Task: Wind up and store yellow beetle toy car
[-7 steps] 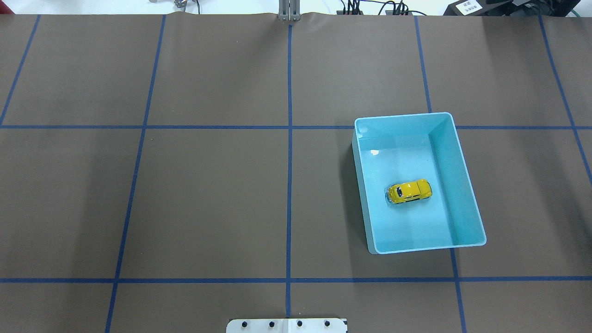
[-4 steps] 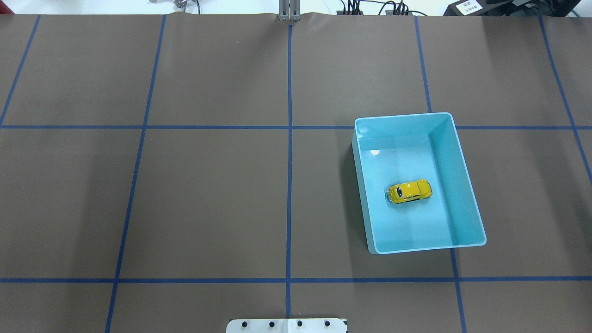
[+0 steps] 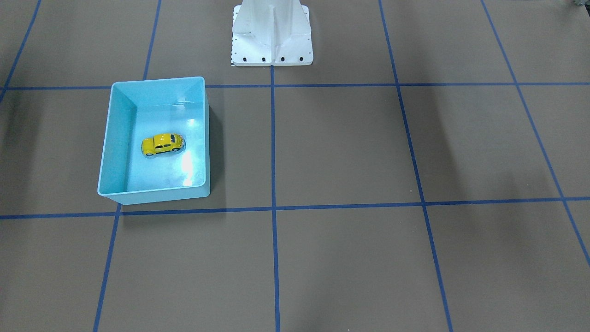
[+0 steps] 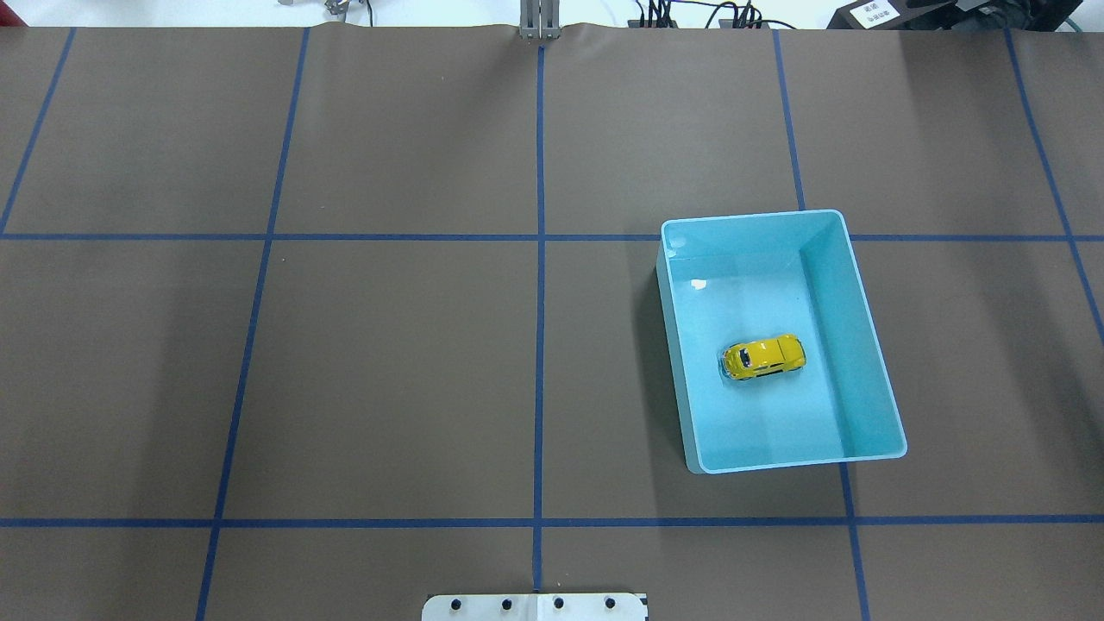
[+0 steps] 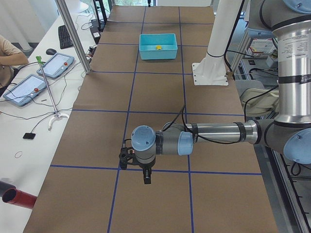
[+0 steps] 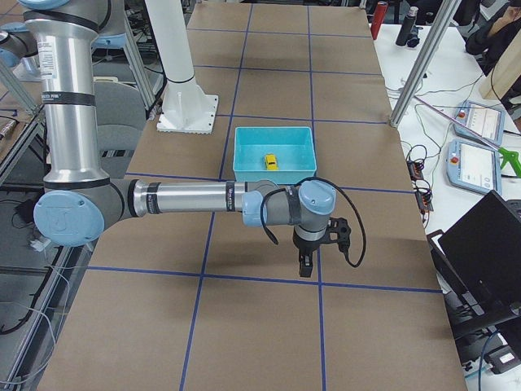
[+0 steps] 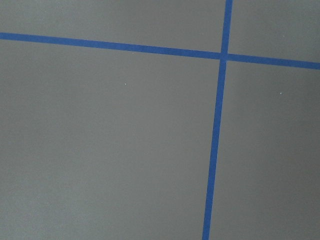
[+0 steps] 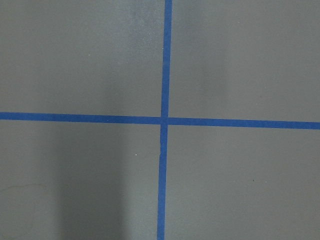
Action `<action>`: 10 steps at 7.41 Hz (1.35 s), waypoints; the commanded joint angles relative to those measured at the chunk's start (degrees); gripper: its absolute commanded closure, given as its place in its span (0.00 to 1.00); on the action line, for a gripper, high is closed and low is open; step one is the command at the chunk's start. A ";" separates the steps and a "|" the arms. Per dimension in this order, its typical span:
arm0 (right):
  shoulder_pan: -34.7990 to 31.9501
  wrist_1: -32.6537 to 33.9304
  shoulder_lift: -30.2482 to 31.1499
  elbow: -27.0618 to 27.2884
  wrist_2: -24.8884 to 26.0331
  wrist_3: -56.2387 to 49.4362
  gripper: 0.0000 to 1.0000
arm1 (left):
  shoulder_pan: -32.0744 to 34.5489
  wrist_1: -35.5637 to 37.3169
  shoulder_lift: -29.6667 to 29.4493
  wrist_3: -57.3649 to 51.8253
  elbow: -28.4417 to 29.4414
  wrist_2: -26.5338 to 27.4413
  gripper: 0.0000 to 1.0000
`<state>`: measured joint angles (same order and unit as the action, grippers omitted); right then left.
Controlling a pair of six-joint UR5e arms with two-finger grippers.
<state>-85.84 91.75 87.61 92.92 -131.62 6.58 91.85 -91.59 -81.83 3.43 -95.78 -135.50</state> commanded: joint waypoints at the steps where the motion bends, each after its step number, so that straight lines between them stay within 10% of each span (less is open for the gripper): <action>1: -0.03 1.59 -0.07 0.34 -0.04 0.10 0.00 | 0.00 0.00 0.00 0.00 -0.11 -0.03 0.00; 10: -0.03 1.15 -0.24 -1.16 -0.04 -0.08 0.00 | -0.09 -0.08 -0.17 0.00 -0.38 -0.03 0.00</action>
<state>-85.87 92.93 87.29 91.79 -131.65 6.57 91.76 -91.67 -82.00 3.43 -96.12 -135.53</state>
